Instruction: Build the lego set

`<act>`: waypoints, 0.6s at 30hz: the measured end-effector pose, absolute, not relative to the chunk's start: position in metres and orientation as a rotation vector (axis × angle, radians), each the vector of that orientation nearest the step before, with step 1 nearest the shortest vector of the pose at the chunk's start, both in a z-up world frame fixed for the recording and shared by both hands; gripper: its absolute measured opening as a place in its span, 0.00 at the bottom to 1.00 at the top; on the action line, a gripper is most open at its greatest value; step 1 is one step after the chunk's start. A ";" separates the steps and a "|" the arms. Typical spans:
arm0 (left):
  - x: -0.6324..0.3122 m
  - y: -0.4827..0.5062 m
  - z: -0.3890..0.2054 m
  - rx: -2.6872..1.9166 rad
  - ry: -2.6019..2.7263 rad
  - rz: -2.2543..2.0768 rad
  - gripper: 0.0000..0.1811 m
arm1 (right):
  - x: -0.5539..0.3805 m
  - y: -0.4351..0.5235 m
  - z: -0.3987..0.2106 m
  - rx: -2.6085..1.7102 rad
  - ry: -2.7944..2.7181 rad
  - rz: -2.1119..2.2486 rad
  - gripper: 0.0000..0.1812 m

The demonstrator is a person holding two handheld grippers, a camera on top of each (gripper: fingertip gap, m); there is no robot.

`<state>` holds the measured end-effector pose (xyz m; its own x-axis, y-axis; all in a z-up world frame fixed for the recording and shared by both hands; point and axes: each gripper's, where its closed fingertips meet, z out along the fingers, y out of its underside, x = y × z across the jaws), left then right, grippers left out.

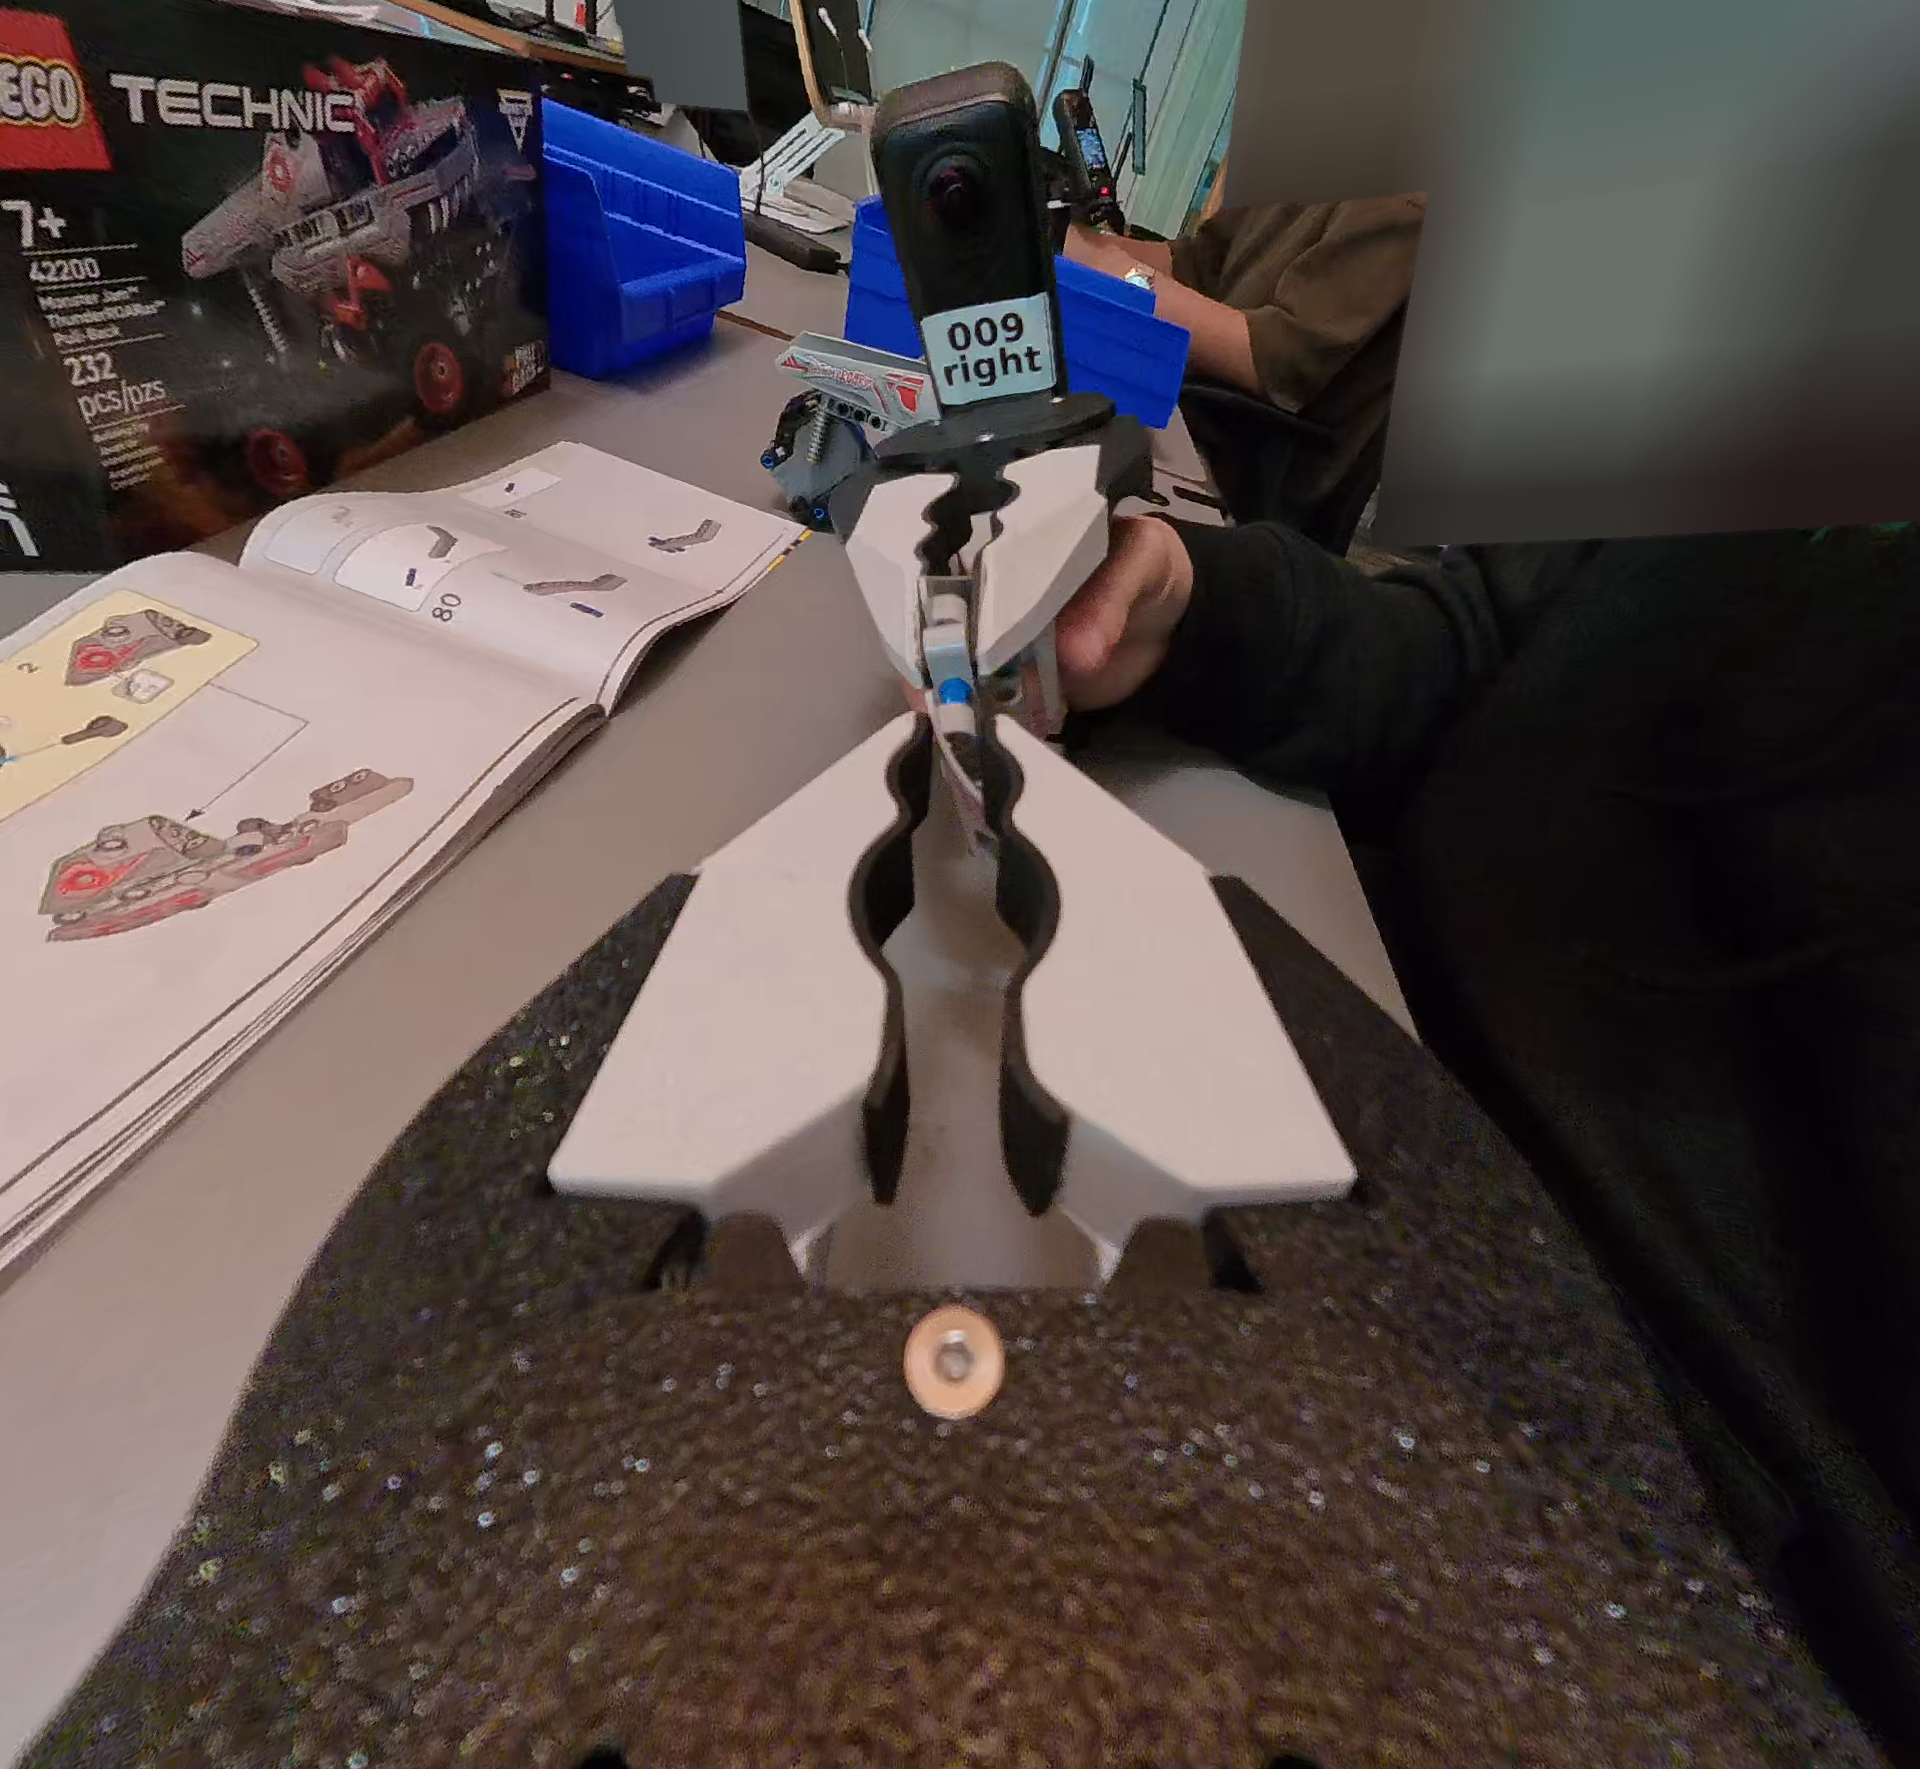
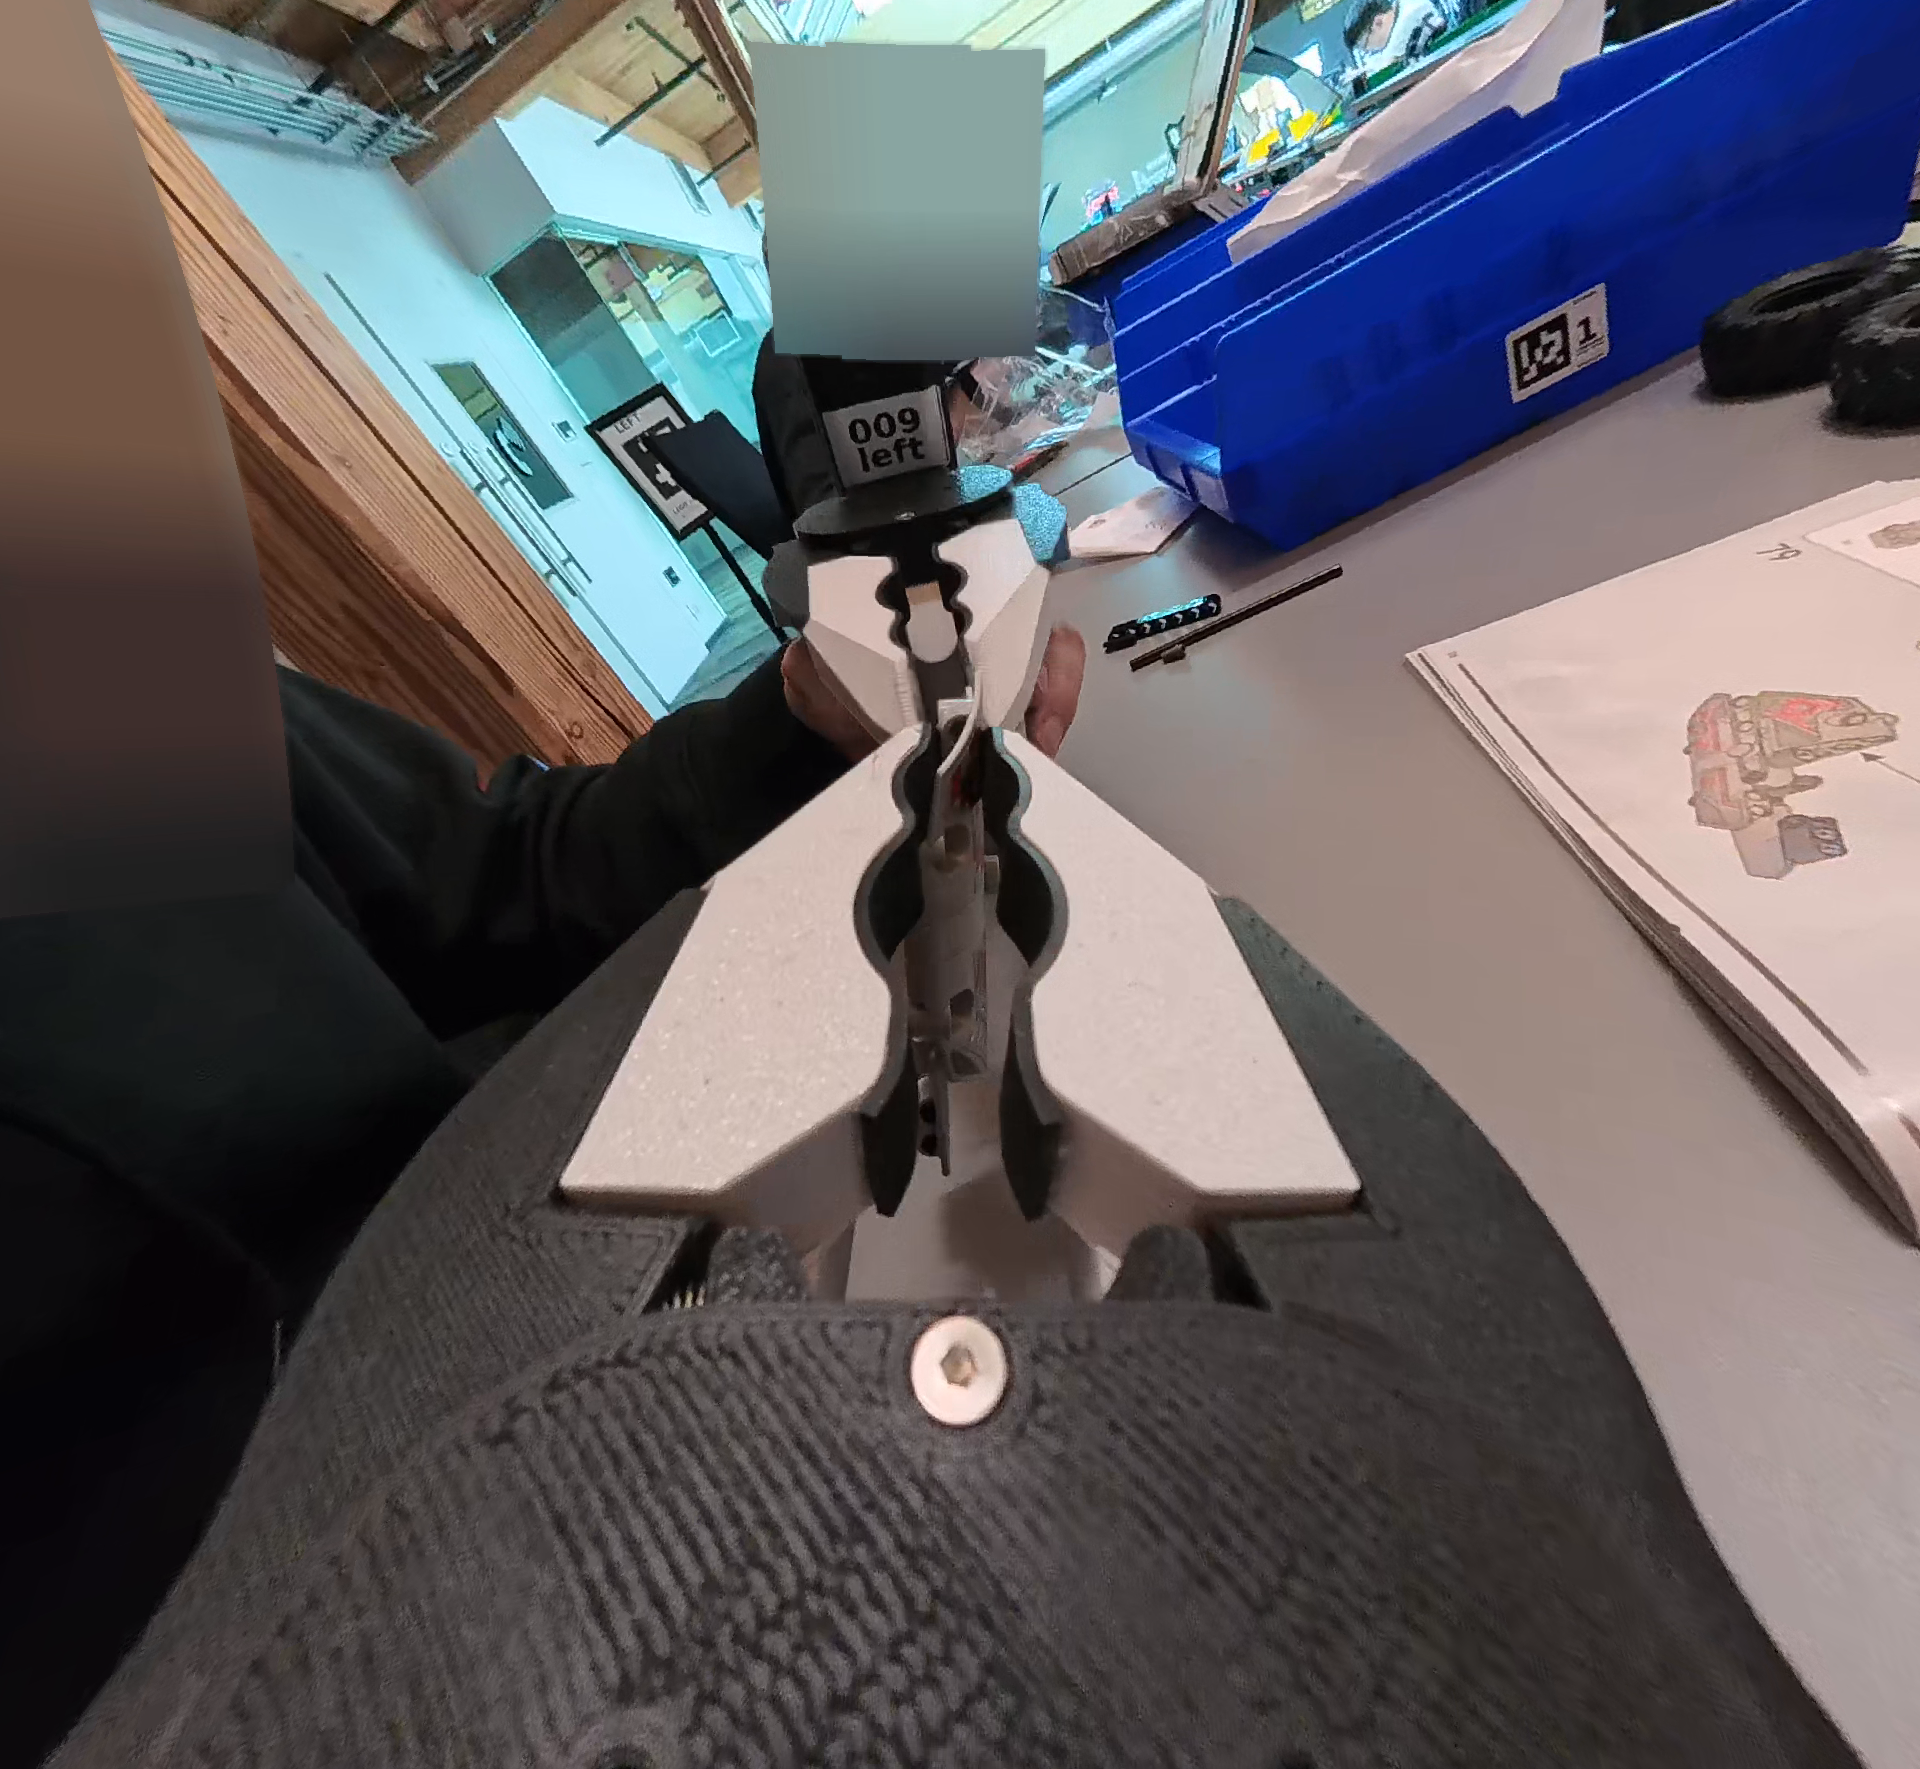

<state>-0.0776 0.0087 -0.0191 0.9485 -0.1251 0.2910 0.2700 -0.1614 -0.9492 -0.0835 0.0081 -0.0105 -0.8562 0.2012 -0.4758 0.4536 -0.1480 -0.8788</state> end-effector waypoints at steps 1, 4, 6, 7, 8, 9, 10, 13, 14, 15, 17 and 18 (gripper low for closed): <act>-0.076 0.008 -0.020 -1.706 -0.105 -0.356 0.03 | -0.083 0.008 -0.010 0.750 1.935 -2.131 0.04; -0.076 0.007 -0.023 -1.741 -0.090 -0.342 0.03 | -0.082 0.006 -0.013 0.738 1.985 -2.119 0.04; -0.075 0.007 -0.028 -1.794 -0.078 -0.341 0.02 | -0.080 0.005 -0.015 0.719 2.025 -2.096 0.04; -0.075 0.006 -0.030 -1.817 -0.070 -0.345 0.03 | -0.080 0.004 -0.017 0.729 2.032 -2.076 0.04; -0.073 0.006 -0.031 -1.827 -0.060 -0.351 0.03 | -0.079 0.004 -0.019 0.722 2.038 -2.052 0.04; -0.072 0.007 -0.033 -1.838 -0.055 -0.353 0.02 | -0.077 0.004 -0.020 0.718 2.041 -2.034 0.04; -0.071 0.007 -0.035 -1.845 -0.049 -0.354 0.02 | -0.076 0.004 -0.021 0.719 2.052 -2.013 0.04; -0.072 0.008 -0.034 -1.838 -0.052 -0.331 0.02 | -0.077 0.004 -0.022 0.738 2.055 -1.993 0.04; -0.072 0.009 -0.035 -1.849 -0.049 -0.317 0.02 | -0.076 0.005 -0.022 0.736 2.079 -1.980 0.04; -0.074 0.010 -0.037 -1.863 -0.048 -0.288 0.02 | -0.076 0.005 -0.023 0.731 2.127 -1.965 0.04; -0.074 0.011 -0.042 -1.905 -0.030 -0.233 0.02 | -0.078 0.006 -0.026 0.733 2.209 -1.952 0.04; -0.072 0.011 -0.046 -1.935 -0.021 -0.236 0.02 | -0.078 0.006 -0.029 0.727 2.232 -1.925 0.04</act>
<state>-0.0723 0.0110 -0.0458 0.9797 -0.0979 0.1750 0.1275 -0.3695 -0.9205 -0.0776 0.0065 -0.0290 -0.8800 0.2843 -0.3806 0.4181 0.0833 -0.9046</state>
